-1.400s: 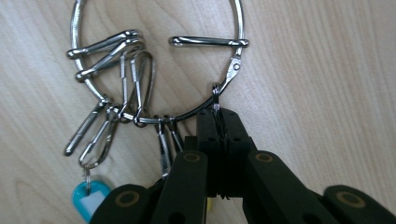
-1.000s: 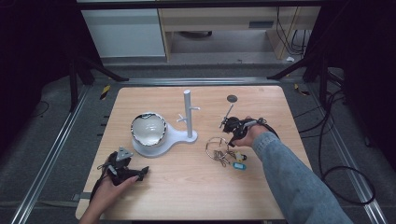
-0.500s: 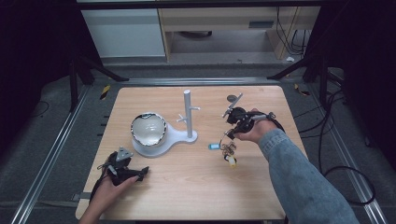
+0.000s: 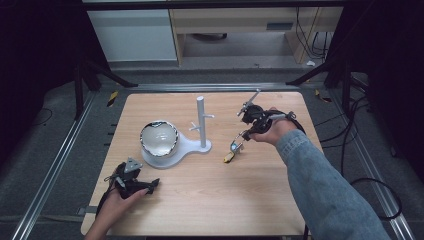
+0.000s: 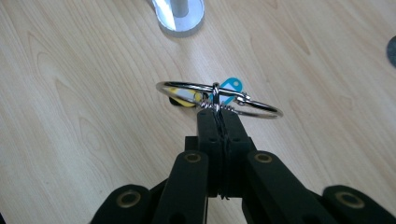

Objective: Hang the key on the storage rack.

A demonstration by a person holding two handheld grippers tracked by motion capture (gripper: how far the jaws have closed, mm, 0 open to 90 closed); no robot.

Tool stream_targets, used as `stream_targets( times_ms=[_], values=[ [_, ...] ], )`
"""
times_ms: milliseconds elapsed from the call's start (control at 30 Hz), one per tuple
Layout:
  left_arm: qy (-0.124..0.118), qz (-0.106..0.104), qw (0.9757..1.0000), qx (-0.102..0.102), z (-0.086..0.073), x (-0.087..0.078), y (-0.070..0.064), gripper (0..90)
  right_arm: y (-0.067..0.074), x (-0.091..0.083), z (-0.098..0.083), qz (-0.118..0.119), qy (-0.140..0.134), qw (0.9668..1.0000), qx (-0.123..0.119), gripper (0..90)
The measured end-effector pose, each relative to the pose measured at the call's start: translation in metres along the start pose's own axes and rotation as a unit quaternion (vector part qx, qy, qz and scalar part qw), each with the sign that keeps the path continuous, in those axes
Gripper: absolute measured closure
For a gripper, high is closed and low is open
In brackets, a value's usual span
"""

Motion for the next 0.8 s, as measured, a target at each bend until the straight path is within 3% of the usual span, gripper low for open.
stream_targets(
  times_ms=[267,500,800],
  values=[
    [0.001,0.002,1.0000,-0.001,0.000,0.000,0.000,0.0,0.007,-0.024,0.011,-0.021,-0.015,0.9997,-0.004,89.3],
    [0.001,0.002,1.0000,-0.001,0.000,0.000,0.000,0.0,0.005,-0.035,0.017,-0.021,-0.030,0.9993,-0.002,89.3],
    [0.001,0.003,1.0000,-0.001,0.000,0.000,0.000,0.0,0.002,-0.047,0.025,-0.034,-0.029,0.9990,0.002,89.3]
  ],
)
Point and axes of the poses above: each handheld gripper's, and its own axes: x roughly forward along the jaws, z roughly out of its top, y roughly to its left, the point moved 3 cm from there along x, roughly forward along the jaws, and after that the axes turned 4 degrees about z, right-handed, at the moved point
